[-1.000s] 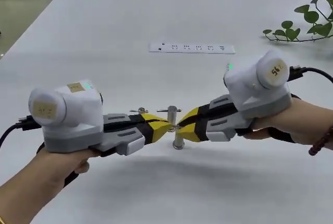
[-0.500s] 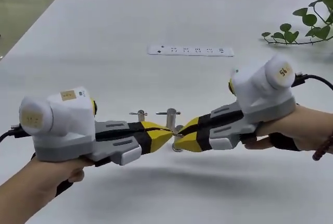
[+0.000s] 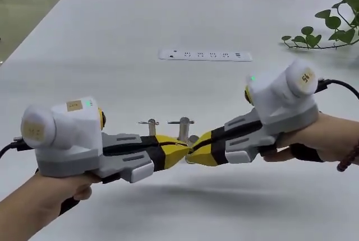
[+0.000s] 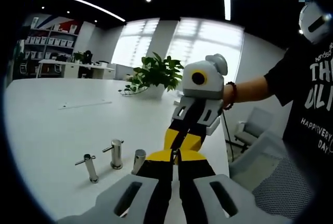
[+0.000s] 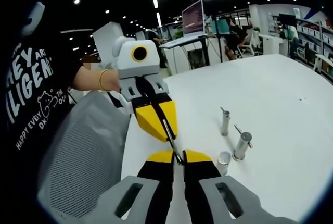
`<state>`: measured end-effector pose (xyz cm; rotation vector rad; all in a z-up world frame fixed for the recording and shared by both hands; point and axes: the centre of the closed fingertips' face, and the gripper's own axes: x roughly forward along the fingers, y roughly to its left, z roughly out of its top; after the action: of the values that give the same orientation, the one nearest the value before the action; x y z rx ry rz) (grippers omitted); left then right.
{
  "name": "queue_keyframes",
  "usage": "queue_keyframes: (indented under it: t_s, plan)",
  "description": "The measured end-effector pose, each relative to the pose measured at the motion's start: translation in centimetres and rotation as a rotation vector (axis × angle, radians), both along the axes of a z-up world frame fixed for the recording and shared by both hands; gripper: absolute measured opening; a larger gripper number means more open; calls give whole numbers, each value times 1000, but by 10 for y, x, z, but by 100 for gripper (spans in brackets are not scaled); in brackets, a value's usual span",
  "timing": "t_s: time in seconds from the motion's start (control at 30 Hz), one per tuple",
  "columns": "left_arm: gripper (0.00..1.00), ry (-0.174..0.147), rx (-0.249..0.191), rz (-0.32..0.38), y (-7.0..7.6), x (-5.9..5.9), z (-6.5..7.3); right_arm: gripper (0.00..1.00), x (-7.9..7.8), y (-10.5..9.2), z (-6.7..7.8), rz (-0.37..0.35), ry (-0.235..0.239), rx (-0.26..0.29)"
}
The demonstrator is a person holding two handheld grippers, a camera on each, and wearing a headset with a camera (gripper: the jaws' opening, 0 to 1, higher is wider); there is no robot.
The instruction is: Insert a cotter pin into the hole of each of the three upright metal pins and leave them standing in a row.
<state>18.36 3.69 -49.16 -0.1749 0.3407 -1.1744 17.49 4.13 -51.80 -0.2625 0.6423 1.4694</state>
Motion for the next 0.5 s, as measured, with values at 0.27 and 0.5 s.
queue_keyframes:
  t_s: [0.27, 0.5]
  plan:
    - [0, 9, 10, -8, 0, -5, -5, 0, -6, 0, -5, 82, -73, -60]
    - [1, 5, 25, -11, 0, -4, -7, 0, -12, 0, -10, 163, -139, -114]
